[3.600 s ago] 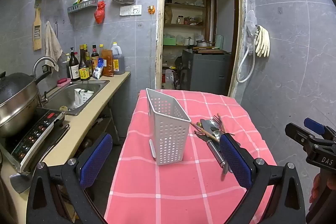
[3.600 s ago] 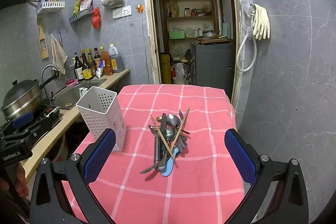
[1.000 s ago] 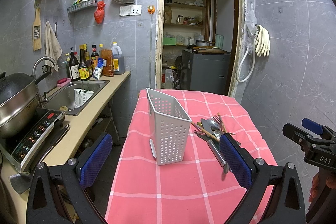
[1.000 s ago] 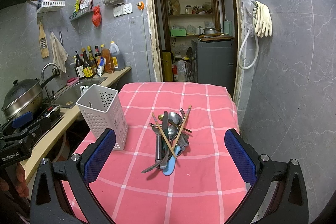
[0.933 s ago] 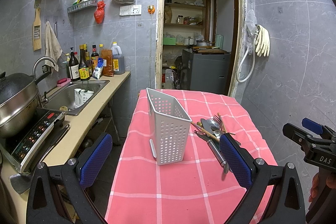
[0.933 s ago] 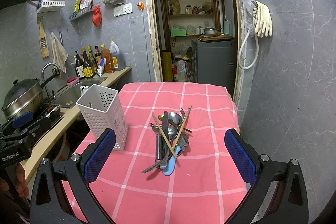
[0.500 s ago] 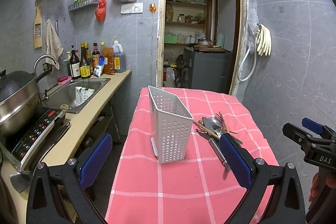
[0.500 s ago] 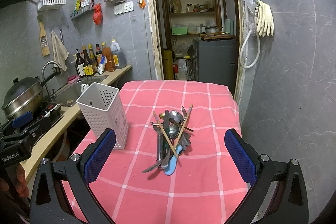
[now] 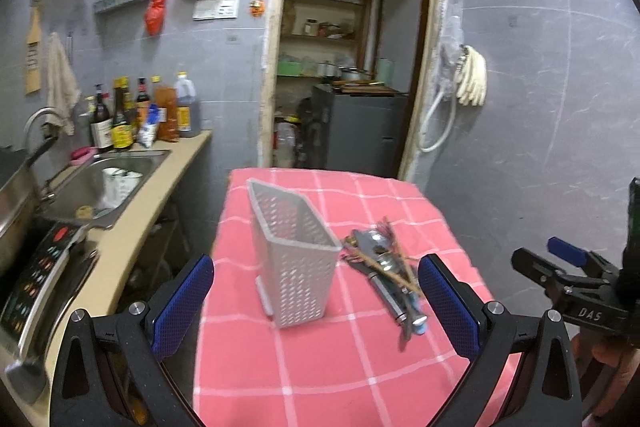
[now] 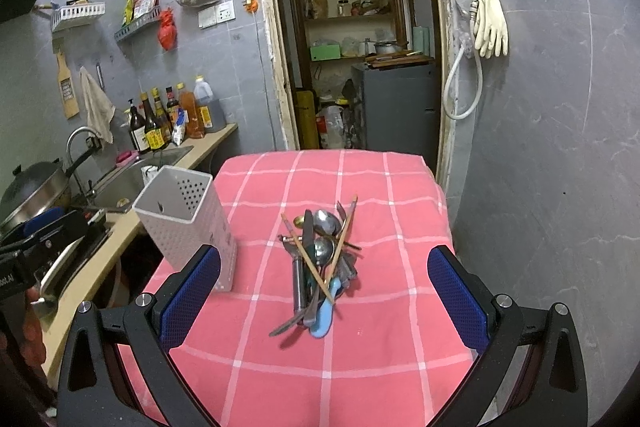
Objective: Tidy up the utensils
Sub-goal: 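Lower the right gripper onto the utensil pile and close on the knife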
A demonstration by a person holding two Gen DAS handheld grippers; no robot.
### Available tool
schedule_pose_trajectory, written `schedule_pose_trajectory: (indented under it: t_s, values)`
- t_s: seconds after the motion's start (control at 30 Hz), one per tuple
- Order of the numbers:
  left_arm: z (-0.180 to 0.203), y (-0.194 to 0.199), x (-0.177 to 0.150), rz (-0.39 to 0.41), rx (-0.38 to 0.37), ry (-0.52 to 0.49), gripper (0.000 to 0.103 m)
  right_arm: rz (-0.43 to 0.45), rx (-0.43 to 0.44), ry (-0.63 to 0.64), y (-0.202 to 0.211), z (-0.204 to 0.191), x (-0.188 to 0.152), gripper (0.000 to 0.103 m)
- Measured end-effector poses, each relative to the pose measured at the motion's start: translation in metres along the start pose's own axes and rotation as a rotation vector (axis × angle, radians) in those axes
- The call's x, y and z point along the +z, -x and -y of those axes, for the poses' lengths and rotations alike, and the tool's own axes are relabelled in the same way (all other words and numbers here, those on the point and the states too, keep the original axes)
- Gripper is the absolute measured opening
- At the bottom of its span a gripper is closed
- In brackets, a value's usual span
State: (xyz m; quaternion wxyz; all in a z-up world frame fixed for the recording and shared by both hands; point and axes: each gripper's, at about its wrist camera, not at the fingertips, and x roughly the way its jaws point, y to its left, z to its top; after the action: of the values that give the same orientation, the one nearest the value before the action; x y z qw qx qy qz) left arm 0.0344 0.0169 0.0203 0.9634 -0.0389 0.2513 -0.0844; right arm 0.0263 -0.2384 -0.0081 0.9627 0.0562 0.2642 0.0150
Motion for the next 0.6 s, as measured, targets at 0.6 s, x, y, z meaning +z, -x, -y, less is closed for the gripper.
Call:
schedule_pose_trajectory:
  t_s: [0.6]
  values:
    - [0.046, -0.085, 0.071, -0.029, -0.244, 0.036, 0.097, -0.026, 0.044, -0.022, -0.040, 0.056, 0.064, 0.099]
